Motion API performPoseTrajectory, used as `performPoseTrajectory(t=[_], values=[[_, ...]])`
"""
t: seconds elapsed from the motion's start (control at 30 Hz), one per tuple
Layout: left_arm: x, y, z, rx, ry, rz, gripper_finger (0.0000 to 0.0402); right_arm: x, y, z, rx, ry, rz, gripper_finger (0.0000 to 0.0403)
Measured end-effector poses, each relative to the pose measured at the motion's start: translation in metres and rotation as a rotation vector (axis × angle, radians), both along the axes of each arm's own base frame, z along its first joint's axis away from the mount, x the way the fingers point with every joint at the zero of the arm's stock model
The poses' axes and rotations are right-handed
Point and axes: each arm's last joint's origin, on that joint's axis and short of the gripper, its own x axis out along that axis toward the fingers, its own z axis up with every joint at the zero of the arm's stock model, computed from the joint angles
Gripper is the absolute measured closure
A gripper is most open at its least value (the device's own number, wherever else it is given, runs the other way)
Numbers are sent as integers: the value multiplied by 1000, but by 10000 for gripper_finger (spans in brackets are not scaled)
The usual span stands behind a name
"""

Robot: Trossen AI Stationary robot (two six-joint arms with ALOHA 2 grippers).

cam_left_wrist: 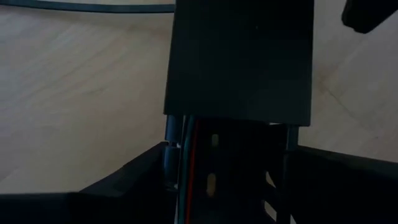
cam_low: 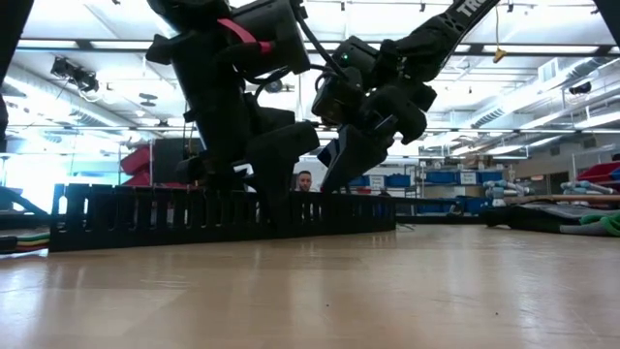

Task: Ziptie cables
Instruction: Insert the black cover of the black cable duct

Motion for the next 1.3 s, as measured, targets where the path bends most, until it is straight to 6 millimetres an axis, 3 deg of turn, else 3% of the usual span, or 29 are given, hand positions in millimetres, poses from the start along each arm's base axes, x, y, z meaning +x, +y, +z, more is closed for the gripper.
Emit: performPoseTrajectory(t=[0.2,0.43,0.8,1.07,1.3], values=[[0,0,0,-2,0,0,152,2,1,1,-30,-14,-16,403],[0,0,0,-11,2,-3,152,-5,-18,25,-19,-90,-50,403],[0,0,0,-21,4,-7,152,-25,-49,6,-39,53,-129,403],[0,-1,0,-20,8,-10,152,-23,-51,8,-23,15,-116,403],[-1,-1,0,-20,8,-10,152,-27,-64,24,11,-54,-167,402]])
